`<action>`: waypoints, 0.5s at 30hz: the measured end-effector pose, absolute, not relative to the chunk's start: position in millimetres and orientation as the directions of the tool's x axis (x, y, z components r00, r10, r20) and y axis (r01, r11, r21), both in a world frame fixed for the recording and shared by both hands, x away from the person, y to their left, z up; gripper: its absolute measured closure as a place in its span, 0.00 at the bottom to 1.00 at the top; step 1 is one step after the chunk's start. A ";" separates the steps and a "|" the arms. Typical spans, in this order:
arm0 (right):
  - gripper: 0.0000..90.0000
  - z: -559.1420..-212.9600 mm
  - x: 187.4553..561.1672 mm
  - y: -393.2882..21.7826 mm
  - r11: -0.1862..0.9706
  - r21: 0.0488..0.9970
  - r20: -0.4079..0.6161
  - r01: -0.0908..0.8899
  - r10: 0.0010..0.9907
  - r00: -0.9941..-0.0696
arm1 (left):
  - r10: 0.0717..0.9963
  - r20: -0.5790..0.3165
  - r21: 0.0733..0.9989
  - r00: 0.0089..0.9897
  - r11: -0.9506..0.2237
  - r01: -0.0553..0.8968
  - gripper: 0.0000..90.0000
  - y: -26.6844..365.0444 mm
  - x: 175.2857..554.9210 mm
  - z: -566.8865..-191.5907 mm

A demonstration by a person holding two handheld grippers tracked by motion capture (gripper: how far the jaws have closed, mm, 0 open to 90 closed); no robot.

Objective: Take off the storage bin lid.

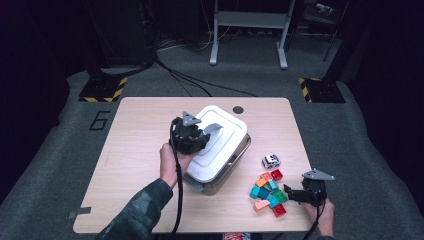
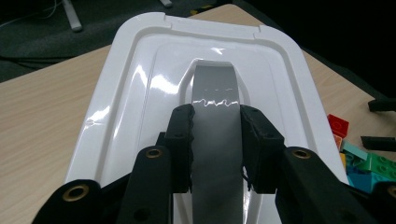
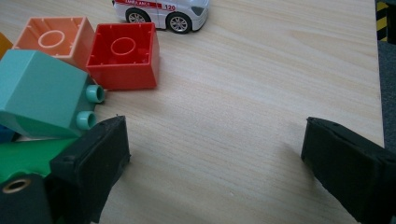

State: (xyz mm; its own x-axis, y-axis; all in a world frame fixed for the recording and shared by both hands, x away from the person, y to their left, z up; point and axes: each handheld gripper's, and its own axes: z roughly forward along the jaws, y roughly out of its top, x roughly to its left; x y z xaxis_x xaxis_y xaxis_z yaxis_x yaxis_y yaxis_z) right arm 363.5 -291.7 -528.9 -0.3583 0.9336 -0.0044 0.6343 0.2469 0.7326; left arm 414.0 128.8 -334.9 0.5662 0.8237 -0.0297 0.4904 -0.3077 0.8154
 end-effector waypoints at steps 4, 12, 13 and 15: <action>0.08 -528.9 363.5 -291.0 0.238 0.734 -0.001 0.636 0.937 -0.349 | 0.834 -0.024 0.824 0.551 -0.296 0.483 0.74 140.3 415.8 -325.3; 0.08 -528.8 363.4 -291.5 0.246 0.733 -0.005 0.635 0.934 -0.356 | 0.859 -0.008 0.834 0.512 -0.277 0.477 0.74 166.3 419.9 -311.7; 0.08 -528.8 363.3 -291.4 0.246 0.732 -0.004 0.635 0.934 -0.357 | 0.863 -0.006 0.835 0.506 -0.275 0.477 0.74 170.7 420.4 -310.2; 0.08 -528.6 362.6 -290.9 0.238 0.730 0.001 0.640 0.937 -0.349 | 0.869 -0.007 0.838 0.494 -0.265 0.478 0.74 176.6 421.3 -308.8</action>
